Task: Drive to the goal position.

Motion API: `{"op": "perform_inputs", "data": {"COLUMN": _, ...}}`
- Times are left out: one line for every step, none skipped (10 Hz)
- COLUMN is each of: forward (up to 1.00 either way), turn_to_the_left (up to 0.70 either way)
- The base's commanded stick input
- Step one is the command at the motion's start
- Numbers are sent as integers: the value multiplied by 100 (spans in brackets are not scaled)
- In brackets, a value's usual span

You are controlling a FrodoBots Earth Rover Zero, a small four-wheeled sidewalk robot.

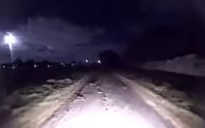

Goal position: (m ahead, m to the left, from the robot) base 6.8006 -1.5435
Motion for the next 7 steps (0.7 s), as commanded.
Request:
{"op": "perform_inputs", "data": {"forward": 85, "turn_to_the_left": 0}}
{"op": "perform_inputs", "data": {"forward": 85, "turn_to_the_left": 0}}
{"op": "perform_inputs", "data": {"forward": 85, "turn_to_the_left": 0}}
{"op": "perform_inputs", "data": {"forward": 85, "turn_to_the_left": 0}}
{"op": "perform_inputs", "data": {"forward": 85, "turn_to_the_left": 0}}
{"op": "perform_inputs", "data": {"forward": 85, "turn_to_the_left": 0}}
{"op": "perform_inputs", "data": {"forward": 85, "turn_to_the_left": 0}}
